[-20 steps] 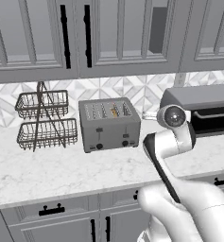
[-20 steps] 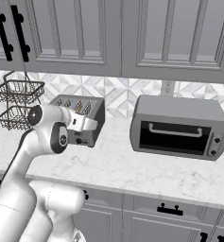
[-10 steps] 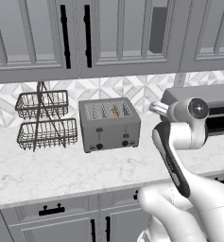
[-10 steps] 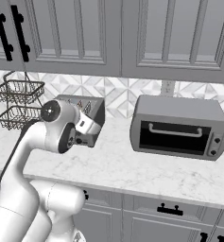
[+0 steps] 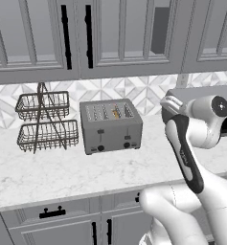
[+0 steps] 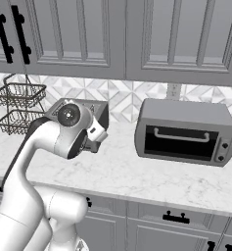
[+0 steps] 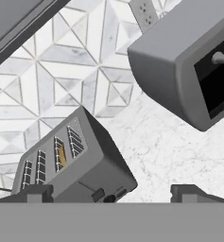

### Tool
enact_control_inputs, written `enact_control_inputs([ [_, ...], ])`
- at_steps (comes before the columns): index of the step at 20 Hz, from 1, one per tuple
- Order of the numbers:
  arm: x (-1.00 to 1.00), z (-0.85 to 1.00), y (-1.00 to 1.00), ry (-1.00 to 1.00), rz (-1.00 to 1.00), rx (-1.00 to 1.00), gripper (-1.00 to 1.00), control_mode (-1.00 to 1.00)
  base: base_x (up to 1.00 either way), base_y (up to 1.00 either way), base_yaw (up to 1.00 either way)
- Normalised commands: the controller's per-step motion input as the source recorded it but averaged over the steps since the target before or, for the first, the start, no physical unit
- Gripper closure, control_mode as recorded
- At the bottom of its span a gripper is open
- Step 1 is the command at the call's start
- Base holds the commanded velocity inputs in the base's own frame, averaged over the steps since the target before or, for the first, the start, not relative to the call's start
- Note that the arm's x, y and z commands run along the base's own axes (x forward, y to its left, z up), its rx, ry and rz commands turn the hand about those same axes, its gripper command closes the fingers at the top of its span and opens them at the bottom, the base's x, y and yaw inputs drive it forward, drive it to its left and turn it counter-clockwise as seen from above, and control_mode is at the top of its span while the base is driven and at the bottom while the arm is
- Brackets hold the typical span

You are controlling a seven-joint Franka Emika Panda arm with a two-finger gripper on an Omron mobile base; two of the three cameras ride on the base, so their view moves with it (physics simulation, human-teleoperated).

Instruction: Start the toaster. Once the lever pops up, take the bread to the plate on the dining counter.

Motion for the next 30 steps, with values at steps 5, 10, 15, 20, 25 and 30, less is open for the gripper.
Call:
enact_control_inputs([
  [5,0.0,0.0,0.0,0.0,0.0,0.0,-1.0,-1.0,0.0,0.0,0.0],
  [10,0.0,0.0,0.0,0.0,0.0,0.0,-1.0,-1.0,0.0,0.0,0.0],
  [15,0.0,0.0,0.0,0.0,0.0,0.0,-1.0,-1.0,0.0,0.0,0.0],
  [20,0.0,0.0,0.0,0.0,0.0,0.0,-1.0,-1.0,0.0,0.0,0.0],
  [25,0.0,0.0,0.0,0.0,0.0,0.0,-1.0,-1.0,0.0,0.0,0.0],
  [30,0.0,0.0,0.0,0.0,0.0,0.0,-1.0,-1.0,0.0,0.0,0.0],
])
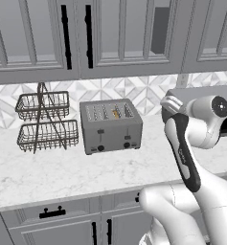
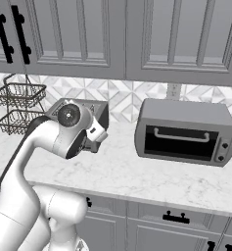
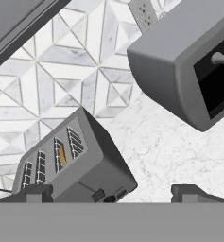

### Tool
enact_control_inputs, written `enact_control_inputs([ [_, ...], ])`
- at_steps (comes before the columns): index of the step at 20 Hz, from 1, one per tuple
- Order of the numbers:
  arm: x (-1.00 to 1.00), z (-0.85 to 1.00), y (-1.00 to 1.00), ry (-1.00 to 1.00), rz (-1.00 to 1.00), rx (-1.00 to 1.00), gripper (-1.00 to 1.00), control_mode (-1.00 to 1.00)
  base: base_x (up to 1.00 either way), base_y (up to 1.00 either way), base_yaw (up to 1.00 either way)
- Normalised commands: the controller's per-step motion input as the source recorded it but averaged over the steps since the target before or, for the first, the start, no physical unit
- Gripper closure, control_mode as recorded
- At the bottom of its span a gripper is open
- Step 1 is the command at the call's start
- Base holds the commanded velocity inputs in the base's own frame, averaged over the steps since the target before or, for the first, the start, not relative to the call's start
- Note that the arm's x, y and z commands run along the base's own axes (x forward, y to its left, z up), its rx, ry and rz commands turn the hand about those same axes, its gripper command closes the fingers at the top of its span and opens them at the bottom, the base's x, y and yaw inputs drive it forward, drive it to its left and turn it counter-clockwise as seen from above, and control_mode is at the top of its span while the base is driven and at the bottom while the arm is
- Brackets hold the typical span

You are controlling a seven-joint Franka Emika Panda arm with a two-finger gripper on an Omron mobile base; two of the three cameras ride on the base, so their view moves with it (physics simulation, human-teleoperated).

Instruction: Start the toaster. Once the lever pops up, take the bread to the plate on the dining counter.

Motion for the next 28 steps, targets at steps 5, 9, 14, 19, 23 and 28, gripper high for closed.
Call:
enact_control_inputs([
  [5,0.0,0.0,0.0,0.0,0.0,0.0,-1.0,-1.0,0.0,0.0,0.0],
  [9,0.0,0.0,0.0,0.0,0.0,0.0,-1.0,-1.0,0.0,0.0,0.0],
  [14,0.0,0.0,0.0,0.0,0.0,0.0,-1.0,-1.0,0.0,0.0,0.0],
  [19,0.0,0.0,0.0,0.0,0.0,0.0,-1.0,-1.0,0.0,0.0,0.0],
  [23,0.0,0.0,0.0,0.0,0.0,0.0,-1.0,-1.0,0.0,0.0,0.0],
  [28,0.0,0.0,0.0,0.0,0.0,0.0,-1.0,-1.0,0.0,0.0,0.0],
])
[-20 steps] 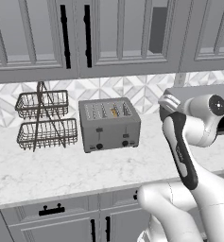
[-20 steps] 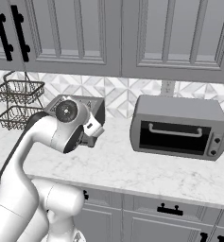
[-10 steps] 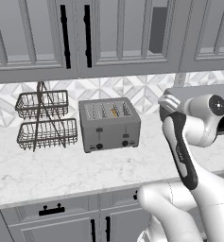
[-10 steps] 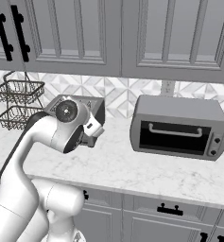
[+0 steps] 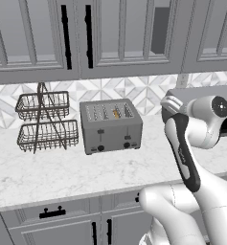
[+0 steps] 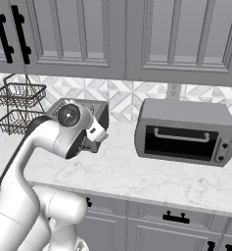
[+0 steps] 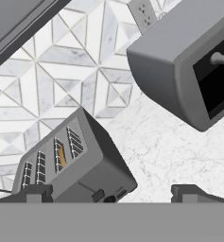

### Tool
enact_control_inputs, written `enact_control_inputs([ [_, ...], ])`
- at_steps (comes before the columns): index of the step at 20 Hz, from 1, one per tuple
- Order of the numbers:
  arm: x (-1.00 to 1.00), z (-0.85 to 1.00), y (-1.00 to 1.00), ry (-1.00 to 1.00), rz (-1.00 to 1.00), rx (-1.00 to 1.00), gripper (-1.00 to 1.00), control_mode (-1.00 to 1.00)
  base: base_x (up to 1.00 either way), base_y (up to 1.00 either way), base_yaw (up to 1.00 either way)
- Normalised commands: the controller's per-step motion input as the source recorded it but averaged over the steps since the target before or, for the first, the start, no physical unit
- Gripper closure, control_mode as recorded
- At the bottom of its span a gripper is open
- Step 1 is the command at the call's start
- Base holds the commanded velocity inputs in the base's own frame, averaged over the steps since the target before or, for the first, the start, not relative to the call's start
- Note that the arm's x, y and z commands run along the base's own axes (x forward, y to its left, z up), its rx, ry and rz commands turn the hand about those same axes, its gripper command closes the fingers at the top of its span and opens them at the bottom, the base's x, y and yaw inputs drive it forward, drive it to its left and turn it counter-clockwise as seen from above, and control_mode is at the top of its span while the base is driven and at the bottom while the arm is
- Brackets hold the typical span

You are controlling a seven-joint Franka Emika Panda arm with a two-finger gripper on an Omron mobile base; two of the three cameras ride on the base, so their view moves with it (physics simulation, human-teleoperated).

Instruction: Start the toaster. Once the lever pops up, take the bread to the plate on the dining counter.

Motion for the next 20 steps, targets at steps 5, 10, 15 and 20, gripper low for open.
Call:
enact_control_inputs([
  [5,0.0,0.0,0.0,0.0,0.0,0.0,-1.0,-1.0,0.0,0.0,0.0],
  [10,0.0,0.0,0.0,0.0,0.0,0.0,-1.0,-1.0,0.0,0.0,0.0],
  [15,0.0,0.0,0.0,0.0,0.0,0.0,-1.0,-1.0,0.0,0.0,0.0],
  [20,0.0,0.0,0.0,0.0,0.0,0.0,-1.0,-1.0,0.0,0.0,0.0],
])
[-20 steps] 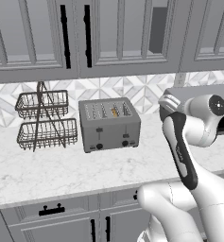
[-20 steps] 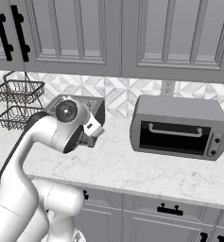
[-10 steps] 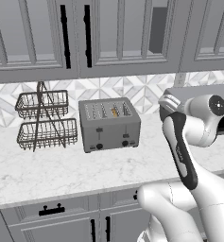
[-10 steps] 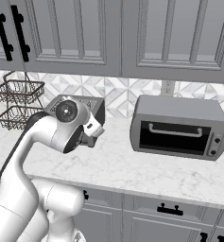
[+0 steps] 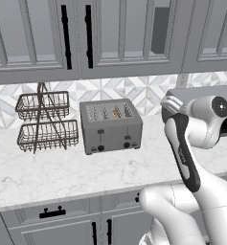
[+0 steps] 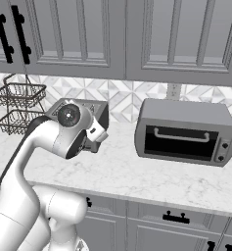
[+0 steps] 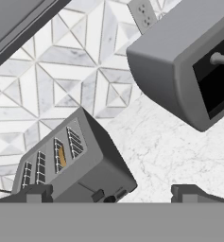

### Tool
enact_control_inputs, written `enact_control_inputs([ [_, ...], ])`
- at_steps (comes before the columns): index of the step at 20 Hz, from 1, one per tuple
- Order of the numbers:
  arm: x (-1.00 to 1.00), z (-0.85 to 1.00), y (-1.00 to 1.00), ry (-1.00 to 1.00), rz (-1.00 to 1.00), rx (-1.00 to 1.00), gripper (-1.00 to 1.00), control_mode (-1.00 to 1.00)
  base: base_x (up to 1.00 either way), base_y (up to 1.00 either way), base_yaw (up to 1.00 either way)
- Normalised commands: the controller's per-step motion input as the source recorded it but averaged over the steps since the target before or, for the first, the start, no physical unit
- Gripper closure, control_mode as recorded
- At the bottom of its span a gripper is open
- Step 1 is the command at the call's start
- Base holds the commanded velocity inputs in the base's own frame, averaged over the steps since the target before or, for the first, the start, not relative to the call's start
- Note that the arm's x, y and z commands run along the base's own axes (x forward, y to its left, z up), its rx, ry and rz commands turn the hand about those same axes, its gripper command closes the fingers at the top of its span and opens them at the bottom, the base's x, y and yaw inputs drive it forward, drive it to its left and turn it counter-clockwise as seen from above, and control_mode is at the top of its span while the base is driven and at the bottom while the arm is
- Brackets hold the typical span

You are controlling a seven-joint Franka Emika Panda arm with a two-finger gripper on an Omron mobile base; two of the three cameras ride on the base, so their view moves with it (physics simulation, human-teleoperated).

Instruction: Start the toaster. Once the lever pops up, take the bread to the plate on the dining counter.

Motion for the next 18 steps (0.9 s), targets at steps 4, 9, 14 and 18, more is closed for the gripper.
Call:
enact_control_inputs([
  [4,0.0,0.0,0.0,0.0,0.0,0.0,-1.0,-1.0,0.0,0.0,0.0],
  [9,0.0,0.0,0.0,0.0,0.0,0.0,-1.0,-1.0,0.0,0.0,0.0],
  [14,0.0,0.0,0.0,0.0,0.0,0.0,-1.0,-1.0,0.0,0.0,0.0],
  [18,0.0,0.0,0.0,0.0,0.0,0.0,-1.0,-1.0,0.0,0.0,0.0],
])
